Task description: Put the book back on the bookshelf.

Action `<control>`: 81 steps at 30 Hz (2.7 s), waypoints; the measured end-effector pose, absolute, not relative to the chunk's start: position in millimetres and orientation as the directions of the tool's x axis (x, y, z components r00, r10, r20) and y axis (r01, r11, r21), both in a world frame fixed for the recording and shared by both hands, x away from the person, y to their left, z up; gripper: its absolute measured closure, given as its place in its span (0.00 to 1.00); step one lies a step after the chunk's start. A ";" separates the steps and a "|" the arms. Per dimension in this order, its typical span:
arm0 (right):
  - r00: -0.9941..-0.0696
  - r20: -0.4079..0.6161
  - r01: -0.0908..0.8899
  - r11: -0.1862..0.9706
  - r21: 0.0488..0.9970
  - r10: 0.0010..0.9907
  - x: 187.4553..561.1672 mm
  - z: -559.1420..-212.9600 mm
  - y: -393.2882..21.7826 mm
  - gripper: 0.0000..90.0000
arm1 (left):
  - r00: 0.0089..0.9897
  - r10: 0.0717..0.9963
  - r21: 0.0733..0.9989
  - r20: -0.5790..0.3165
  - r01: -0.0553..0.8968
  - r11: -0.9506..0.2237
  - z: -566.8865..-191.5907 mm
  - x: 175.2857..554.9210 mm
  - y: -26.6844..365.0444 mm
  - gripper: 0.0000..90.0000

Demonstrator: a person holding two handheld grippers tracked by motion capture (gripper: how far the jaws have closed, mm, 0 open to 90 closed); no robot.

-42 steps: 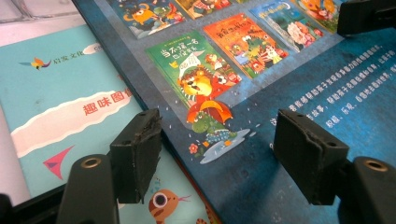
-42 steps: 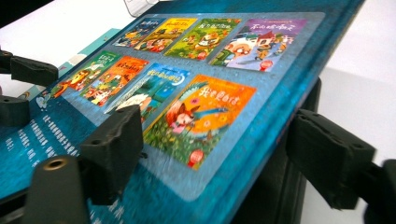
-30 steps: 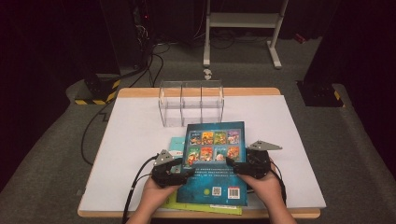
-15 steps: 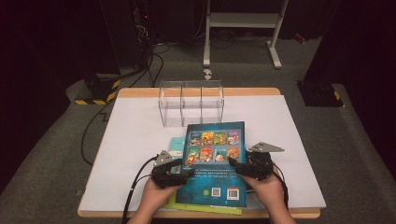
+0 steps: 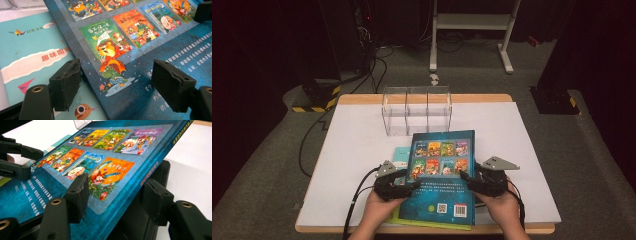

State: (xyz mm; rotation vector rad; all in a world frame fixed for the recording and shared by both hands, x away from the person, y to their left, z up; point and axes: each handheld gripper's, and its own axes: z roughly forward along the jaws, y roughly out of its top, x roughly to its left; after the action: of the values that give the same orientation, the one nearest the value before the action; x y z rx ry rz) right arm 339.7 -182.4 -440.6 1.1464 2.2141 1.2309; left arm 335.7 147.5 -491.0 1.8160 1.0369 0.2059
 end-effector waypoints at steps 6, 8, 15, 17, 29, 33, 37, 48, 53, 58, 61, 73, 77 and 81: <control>-0.615 0.027 0.434 0.309 0.847 0.788 331.9 -436.4 -179.9 0.46 | 0.621 0.709 0.813 -0.335 0.571 -0.115 -491.6 338.6 151.1 0.23; -0.618 0.008 0.410 0.313 0.857 0.786 329.0 -434.7 -178.6 0.46 | 0.618 0.701 0.808 -0.356 0.580 -0.101 -491.8 339.7 152.4 0.22; -0.630 -0.040 0.351 0.331 0.876 0.775 322.0 -429.6 -175.7 0.46 | 0.614 0.668 0.791 -0.419 0.608 -0.063 -492.5 343.4 157.2 0.19; -0.632 -0.047 0.340 0.331 0.880 0.773 320.7 -428.9 -175.2 0.46 | 0.615 0.660 0.788 -0.432 0.613 -0.056 -492.7 343.9 157.8 0.18; -0.642 -0.107 0.249 0.338 0.908 0.759 312.0 -423.6 -172.8 0.46 | 0.633 0.595 0.777 -0.496 0.629 -0.022 -493.2 346.1 158.5 0.18; -0.645 -0.120 0.228 0.340 0.912 0.754 310.5 -422.2 -172.3 0.46 | 0.634 0.588 0.776 -0.502 0.630 -0.016 -493.3 346.6 158.9 0.18; -0.647 -0.129 0.214 0.341 0.915 0.751 309.4 -421.6 -172.2 0.46 | 0.637 0.568 0.772 -0.520 0.636 -0.006 -493.9 347.5 159.5 0.18; -0.650 -0.111 0.232 0.335 0.913 0.752 313.7 -422.7 -171.9 0.46 | 0.651 0.572 0.802 -0.499 0.597 0.020 -486.9 342.6 165.0 0.30; -0.653 -0.068 0.268 0.314 0.911 0.754 320.0 -420.8 -169.5 0.46 | 0.644 0.604 0.815 -0.470 0.579 0.016 -481.4 340.2 168.7 0.32; -0.654 -0.018 0.302 0.284 0.910 0.756 329.9 -417.7 -162.7 0.48 | 0.632 0.630 0.823 -0.451 0.567 0.020 -476.9 342.1 176.6 0.32; -0.653 0.026 0.337 0.261 0.905 0.757 338.6 -416.6 -157.0 0.49 | 0.628 0.640 0.826 -0.442 0.563 0.018 -475.0 344.4 181.1 0.33; -0.642 0.097 0.377 0.203 0.904 0.760 366.9 -399.2 -121.2 0.52 | 0.599 0.703 0.878 -0.383 0.472 0.077 -458.2 355.8 216.2 0.39; -0.634 0.083 0.364 0.201 0.910 0.769 367.3 -394.7 -114.1 0.54 | 0.600 0.714 0.899 -0.361 0.427 0.096 -451.9 351.9 221.6 0.43; -0.629 0.061 0.343 0.207 0.916 0.775 370.4 -382.9 -110.3 0.54 | 0.593 0.729 0.915 -0.342 0.387 0.114 -445.3 353.0 220.7 0.46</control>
State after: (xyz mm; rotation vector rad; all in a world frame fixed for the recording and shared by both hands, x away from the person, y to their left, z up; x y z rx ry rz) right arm 370.4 -110.3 -382.9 1.0382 2.0735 1.4068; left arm 353.0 220.7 -445.3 1.5024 0.9898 0.3230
